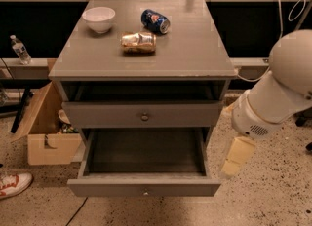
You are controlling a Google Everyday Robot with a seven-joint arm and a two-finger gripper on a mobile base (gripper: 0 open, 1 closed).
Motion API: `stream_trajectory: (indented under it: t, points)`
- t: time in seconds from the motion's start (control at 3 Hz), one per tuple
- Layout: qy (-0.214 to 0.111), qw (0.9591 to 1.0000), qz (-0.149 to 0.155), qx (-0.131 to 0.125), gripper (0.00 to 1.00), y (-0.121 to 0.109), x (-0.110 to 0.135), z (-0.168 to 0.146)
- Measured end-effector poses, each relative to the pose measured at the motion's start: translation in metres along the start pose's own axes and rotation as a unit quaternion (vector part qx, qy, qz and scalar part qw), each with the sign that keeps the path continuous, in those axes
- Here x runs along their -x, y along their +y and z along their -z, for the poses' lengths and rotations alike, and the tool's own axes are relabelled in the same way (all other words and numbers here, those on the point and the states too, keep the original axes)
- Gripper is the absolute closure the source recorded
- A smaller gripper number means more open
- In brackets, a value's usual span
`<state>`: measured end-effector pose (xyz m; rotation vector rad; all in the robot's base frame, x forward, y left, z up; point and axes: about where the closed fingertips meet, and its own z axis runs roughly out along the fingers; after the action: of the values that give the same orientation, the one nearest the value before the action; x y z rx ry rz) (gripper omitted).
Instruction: Close middle drawer
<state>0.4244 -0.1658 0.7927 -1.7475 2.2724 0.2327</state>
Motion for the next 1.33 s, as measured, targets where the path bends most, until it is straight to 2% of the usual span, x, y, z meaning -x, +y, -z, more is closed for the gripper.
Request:
stream_trajectory:
  t: [0.67,1.0,1.33]
  points:
    - [-0.018,0.9986,-0.044,0.022,0.0,0.0,-0.041,-0.112]
    - [-0.028,0.9967,-0.067,0.036,0.17,0.005,-0.057,-0.161]
    - [-0.045,0.9937,-0.089,0.051,0.41,0.015,-0.069,-0.202]
